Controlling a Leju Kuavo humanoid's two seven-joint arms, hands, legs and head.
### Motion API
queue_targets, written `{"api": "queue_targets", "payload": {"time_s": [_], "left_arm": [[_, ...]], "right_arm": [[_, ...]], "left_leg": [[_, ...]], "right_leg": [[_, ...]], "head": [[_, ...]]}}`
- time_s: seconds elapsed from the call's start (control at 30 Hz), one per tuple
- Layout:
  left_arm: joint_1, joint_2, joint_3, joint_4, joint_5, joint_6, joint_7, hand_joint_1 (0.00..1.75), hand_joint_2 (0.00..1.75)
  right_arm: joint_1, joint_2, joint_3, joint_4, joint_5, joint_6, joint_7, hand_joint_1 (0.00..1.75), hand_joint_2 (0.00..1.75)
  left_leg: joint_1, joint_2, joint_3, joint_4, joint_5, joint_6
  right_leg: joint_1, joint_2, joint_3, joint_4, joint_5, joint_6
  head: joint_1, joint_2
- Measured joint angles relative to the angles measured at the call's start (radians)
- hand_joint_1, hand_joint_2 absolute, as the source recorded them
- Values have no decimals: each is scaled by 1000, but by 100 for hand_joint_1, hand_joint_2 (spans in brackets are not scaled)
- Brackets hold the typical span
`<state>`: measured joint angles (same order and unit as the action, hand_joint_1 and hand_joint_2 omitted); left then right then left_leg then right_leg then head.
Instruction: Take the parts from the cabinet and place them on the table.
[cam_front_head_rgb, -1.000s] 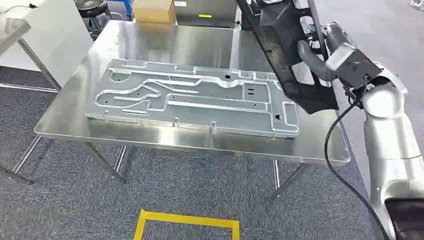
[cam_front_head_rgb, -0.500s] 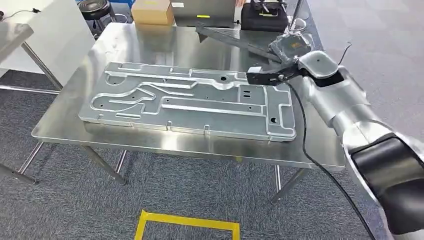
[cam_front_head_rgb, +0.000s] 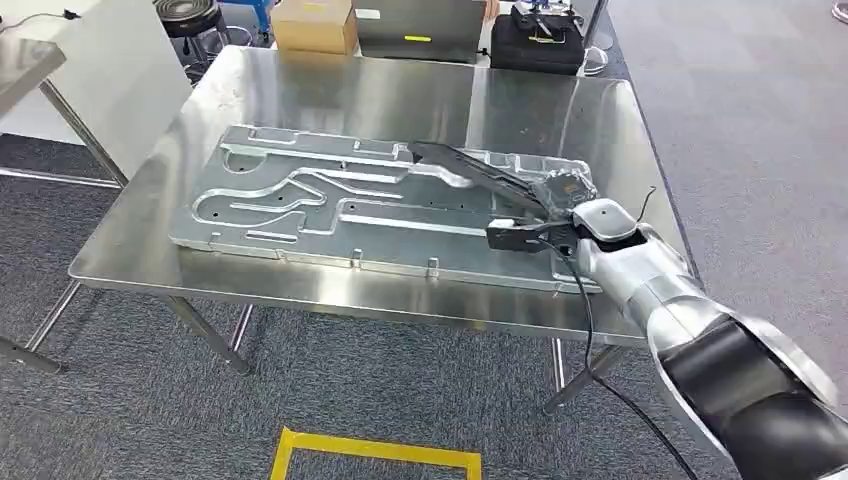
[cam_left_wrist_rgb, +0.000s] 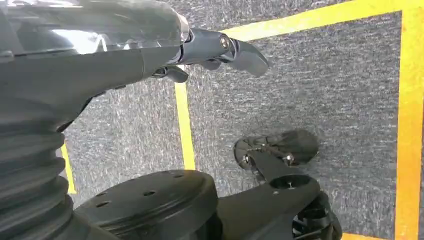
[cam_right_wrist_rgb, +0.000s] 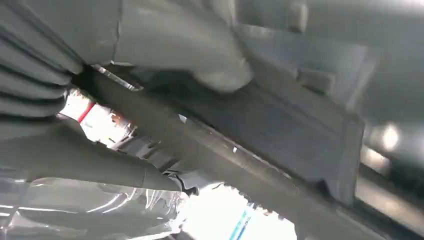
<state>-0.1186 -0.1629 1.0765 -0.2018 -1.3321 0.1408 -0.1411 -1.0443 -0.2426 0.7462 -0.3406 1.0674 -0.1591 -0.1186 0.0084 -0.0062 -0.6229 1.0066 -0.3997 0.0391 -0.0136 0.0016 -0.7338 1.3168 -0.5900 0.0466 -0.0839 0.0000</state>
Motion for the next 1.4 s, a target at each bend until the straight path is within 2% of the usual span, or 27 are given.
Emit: {"api": "queue_targets", "payload": {"time_s": [0.03, 0.07, 0.1, 0.13, 0.17, 0.3, 0.33, 0.37, 0.47, 0.6, 0.63, 0.67, 0.7, 0.73, 0.87, 0.9, 0.93, 1.0, 1.03, 1.07, 1.1, 1.13, 1.2, 1.23, 1.33, 1.37, 1.4], "left_arm": [[1, 0, -1, 0, -5, 4, 1, 0, 175], [1, 1, -1, 0, -3, 9, 0, 0, 175], [1, 1, -1, 0, 2, 14, -2, 0, 0], [1, 1, -1, 0, 6, 17, -5, 0, 0], [0, 1, -1, 0, 12, 20, -10, 0, 0], [2, 1, 0, 0, 11, 35, -1, 0, 0], [0, 2, 0, 0, 11, 39, 1, 0, 0], [1, 2, 0, 0, 12, 42, 2, 0, 0], [3, 2, 1, 0, 16, 46, 8, 0, 0], [3, 2, 1, 0, 17, 47, 8, 0, 0], [7, 2, 7, 0, 26, 49, 10, 0, 0], [9, 2, 11, 0, 29, 52, 11, 0, 0], [8, 3, 16, 0, 31, 56, 13, 0, 0], [8, 3, 19, 0, 33, 56, 16, 0, 0], [17, 3, 28, 0, 40, 62, 25, 0, 0], [18, 2, 30, 0, 45, 63, 26, 0, 0], [19, 3, 32, 0, 48, 63, 26, 0, 0], [22, 3, 37, 0, 48, 63, 25, 0, 0], [24, 2, 39, 0, 48, 62, 24, 0, 0], [25, 2, 41, 0, 48, 60, 22, 0, 0], [25, 2, 42, 0, 48, 59, 22, 0, 0], [25, 1, 44, 0, 48, 58, 21, 0, 0], [26, -1, 47, 0, 51, 58, 19, 0, 0], [26, -2, 48, 0, 53, 58, 15, 0, 0], [26, -8, 51, 0, 59, 59, 10, 0, 0], [27, -10, 52, 0, 60, 60, 10, 0, 0], [28, -10, 53, 0, 65, 62, 11, 0, 0]], "right_arm": [[15, 0, -2, 5, 0, -1, -1, 0, 0], [23, 0, -4, 9, 1, -2, -1, 0, 0], [24, 0, -6, 12, 2, -2, -1, 0, 0], [23, 0, -8, 14, 2, -2, -1, 0, 0], [22, 0, -12, 16, 4, -1, -1, 0, 0], [21, 1, -21, 22, 12, 6, -3, 0, 0], [21, 2, -24, 23, 13, 7, -3, 0, 0], [20, 3, -27, 23, 15, 8, -2, 0, 0], [16, 3, -34, 25, 21, 13, 1, 0, 0], [16, 4, -35, 26, 22, 12, 2, 0, 0], [15, 3, -42, 27, 25, 12, 10, 0, 0], [8, 3, -47, 27, 26, 13, 13, 0, 0], [-2, 3, -50, 27, 38, 5, 22, 0, 0], [-12, 3, -50, 27, 47, -2, 30, 0, 0], [-127, -14, -59, 21, 64, 47, 27, 0, 0], [-174, -24, -64, 17, 65, 73, 22, 0, 0], [-229, -33, -72, 14, 66, 101, 14, 0, 0], [-326, -45, -85, -1, 68, 149, 0, 0, 0], [-360, -50, -91, -10, 69, 162, -6, 0, 0], [-385, -57, -95, -18, 72, 169, -11, 0, 0], [-403, -70, -98, -27, 74, 172, -12, 0, 0], [-419, -83, -103, -43, 75, 178, -14, 0, 0], [-448, -104, -113, -70, 75, 178, -18, 0, 0], [-456, -116, -119, -91, 64, 178, -19, 0, 0], [-415, -202, -161, -225, -4, 202, -8, 0, 0], [-387, -235, -183, -277, -22, 209, -6, 0, 0], [-362, -259, -204, -317, -41, 207, 1, 0, 0]], "left_leg": [[0, -1, 1, 0, 0, 1], [0, -2, 1, 1, -1, 0], [-1, -2, 1, 4, -1, -1], [-2, -2, 3, 5, -3, -3], [-3, -1, 3, 6, -5, -5], [-6, 0, 6, 1, -3, -27], [-14, 0, 10, 0, -5, -34], [-8, 0, 4, 16, -20, -37], [-2, 0, -84, 215, -130, -51], [-2, 1, -93, 235, -139, -51], [0, 1, -135, 328, -158, -56], [3, 1, -77, 216, -86, -55], [3, 1, 8, 46, -15, -48], [-1, 0, 23, 18, -26, -42], [-8, 1, 4, 15, -11, -16], [-4, 4, 3, 8, -3, -5], [-4, 4, -2, 5, 2, 2], [-7, 4, -15, 7, 10, 7], [-7, 4, -20, 7, 14, 7], [-7, 4, -24, 8, 18, 7], [-7, 3, -29, 9, 21, 7], [-7, 1, -33, 11, 25, 7], [-9, -2, -39, 12, 34, 3], [-11, -2, -43, 12, 39, -2], [-4, -5, -44, 4, 60, -17], [-5, -11, -44, -3, 69, -25], [-6, -10, -49, 1, 61, -30]], "right_leg": [[0, 0, -7, 0, 17, -1], [0, 0, 9, -44, 52, -3], [0, 0, 44, -122, 97, -7], [1, -1, 93, -223, 144, -12], [3, -3, 132, -302, 163, -20], [15, 1, 133, -311, 161, -38], [5, 1, 138, -323, 168, -47], [2, -2, 144, -329, 172, -50], [2, -4, 144, -329, 172, -56], [2, -4, 144, -329, 172, -56], [2, -3, 142, -326, 172, -57], [2, 0, 142, -321, 169, -55], [2, 1, 142, -313, 165, -49], [10, 3, 135, -304, 164, -43], [1, 7, 118, -302, 175, -19], [-5, 7, 113, -289, 155, -15], [-3, 3, 98, -248, 109, -12], [-3, 3, 42, -89, 8, -6], [-3, 3, 23, -21, -21, -4], [-3, 3, 21, 10, -25, -3], [-3, 3, 39, -6, -9, -4], [-2, 3, 79, -64, 25, -6], [1, 3, 192, -251, 90, -19], [6, 0, 224, -316, 74, -26], [18, -4, 216, -321, 98, -32], [18, -7, 214, -329, 108, -41], [5, -15, 214, -341, 125, -48]], "head": [[0, 0], [0, 0], [0, 0], [0, 0], [0, 0], [0, 0], [0, 0], [0, 0], [0, 0], [0, 0], [0, 0], [0, 0], [0, 0], [0, 0], [0, 0], [0, 0], [0, 0], [0, 0], [0, 0], [0, 0], [0, 0], [0, 0], [0, 0], [0, 0], [0, 0], [0, 0], [0, 0]]}}
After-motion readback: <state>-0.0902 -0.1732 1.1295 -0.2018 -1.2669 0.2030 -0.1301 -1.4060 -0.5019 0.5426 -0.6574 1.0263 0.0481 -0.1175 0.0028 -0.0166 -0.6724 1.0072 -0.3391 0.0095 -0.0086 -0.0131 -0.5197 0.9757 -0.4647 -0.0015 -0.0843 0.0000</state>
